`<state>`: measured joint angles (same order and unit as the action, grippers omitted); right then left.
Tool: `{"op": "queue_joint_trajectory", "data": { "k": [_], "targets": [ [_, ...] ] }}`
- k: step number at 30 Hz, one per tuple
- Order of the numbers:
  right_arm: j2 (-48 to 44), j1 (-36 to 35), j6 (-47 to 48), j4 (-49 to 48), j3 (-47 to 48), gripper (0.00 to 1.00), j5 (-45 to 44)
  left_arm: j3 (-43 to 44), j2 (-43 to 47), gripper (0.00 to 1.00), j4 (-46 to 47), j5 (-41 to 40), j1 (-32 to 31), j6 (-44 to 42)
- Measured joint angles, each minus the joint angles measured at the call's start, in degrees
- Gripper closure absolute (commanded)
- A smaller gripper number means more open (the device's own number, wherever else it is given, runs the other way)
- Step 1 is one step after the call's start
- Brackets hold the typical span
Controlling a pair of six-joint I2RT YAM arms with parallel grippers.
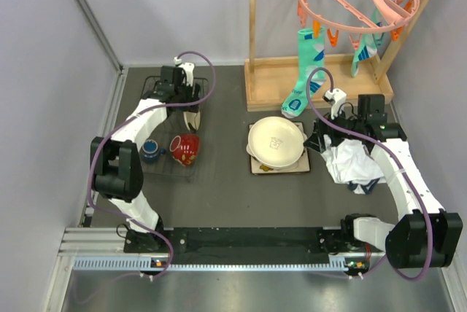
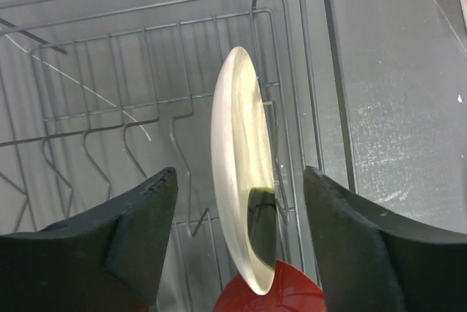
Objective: Unload the mixed dishes from the dish rack
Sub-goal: Pick up the plate from the dish rack.
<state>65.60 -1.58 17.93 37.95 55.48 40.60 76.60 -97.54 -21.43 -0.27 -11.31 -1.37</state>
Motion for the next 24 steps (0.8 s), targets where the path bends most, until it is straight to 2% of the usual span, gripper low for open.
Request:
{"op": "queue_joint_trajectory", "data": {
  "k": [9, 24],
  "targets": [
    [0.00, 0.00, 0.00, 0.00, 0.00, 0.07, 0.00, 0.00, -0.50, 0.57, 0.26, 1.33, 0.42, 0.33],
    [0.00, 0.00, 0.02, 0.02, 0.00, 0.07, 0.00, 0.00, -0.50, 0.74, 0.42, 0.96, 0.83, 0.57]
  ]
}}
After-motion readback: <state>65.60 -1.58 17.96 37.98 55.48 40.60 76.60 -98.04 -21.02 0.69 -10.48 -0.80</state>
